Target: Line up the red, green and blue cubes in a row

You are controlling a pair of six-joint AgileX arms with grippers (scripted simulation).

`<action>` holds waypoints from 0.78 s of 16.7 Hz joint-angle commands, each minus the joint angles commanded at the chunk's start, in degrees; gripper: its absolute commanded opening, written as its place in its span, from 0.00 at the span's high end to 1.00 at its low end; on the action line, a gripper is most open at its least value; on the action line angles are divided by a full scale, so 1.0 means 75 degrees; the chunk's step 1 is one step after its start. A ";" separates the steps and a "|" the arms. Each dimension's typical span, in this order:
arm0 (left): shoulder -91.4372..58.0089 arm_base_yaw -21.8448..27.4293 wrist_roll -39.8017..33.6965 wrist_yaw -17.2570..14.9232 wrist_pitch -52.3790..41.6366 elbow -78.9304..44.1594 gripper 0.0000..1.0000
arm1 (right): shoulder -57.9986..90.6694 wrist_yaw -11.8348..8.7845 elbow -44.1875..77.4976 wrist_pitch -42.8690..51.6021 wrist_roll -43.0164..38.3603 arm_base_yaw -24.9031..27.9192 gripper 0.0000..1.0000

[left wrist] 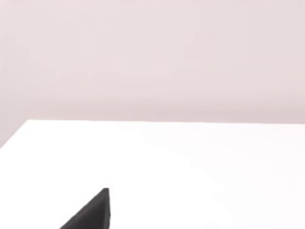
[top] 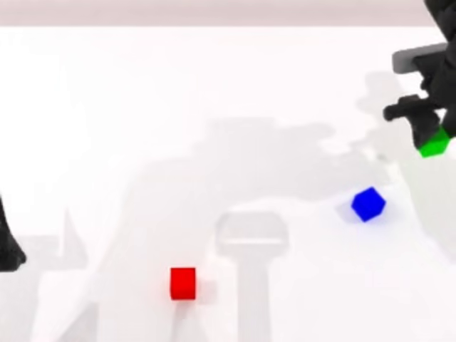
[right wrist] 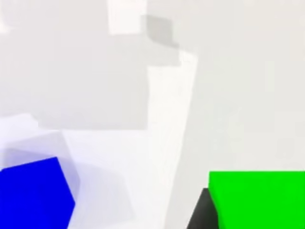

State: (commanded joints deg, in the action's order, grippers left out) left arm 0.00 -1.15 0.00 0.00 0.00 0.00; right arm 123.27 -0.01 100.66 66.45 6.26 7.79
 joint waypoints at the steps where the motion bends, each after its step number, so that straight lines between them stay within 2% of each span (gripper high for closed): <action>1: 0.0000 0.0000 0.0000 0.0000 0.0000 0.0000 0.00 | -0.0005 0.0006 0.0003 0.0020 -0.0252 0.0218 1.00; 5: 0.0000 0.0000 0.0000 0.0000 0.0000 0.0000 0.00 | -0.0128 0.0041 -0.0096 0.0107 -0.1975 0.1559 1.00; 13: 0.0000 0.0000 0.0000 0.0000 0.0000 0.0000 0.00 | -0.0717 0.0098 -0.0697 0.0215 -0.6805 0.4986 1.00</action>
State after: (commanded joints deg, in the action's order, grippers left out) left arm 0.00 -1.15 0.00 0.00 0.00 0.00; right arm 117.90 0.73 95.43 68.06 -44.78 45.19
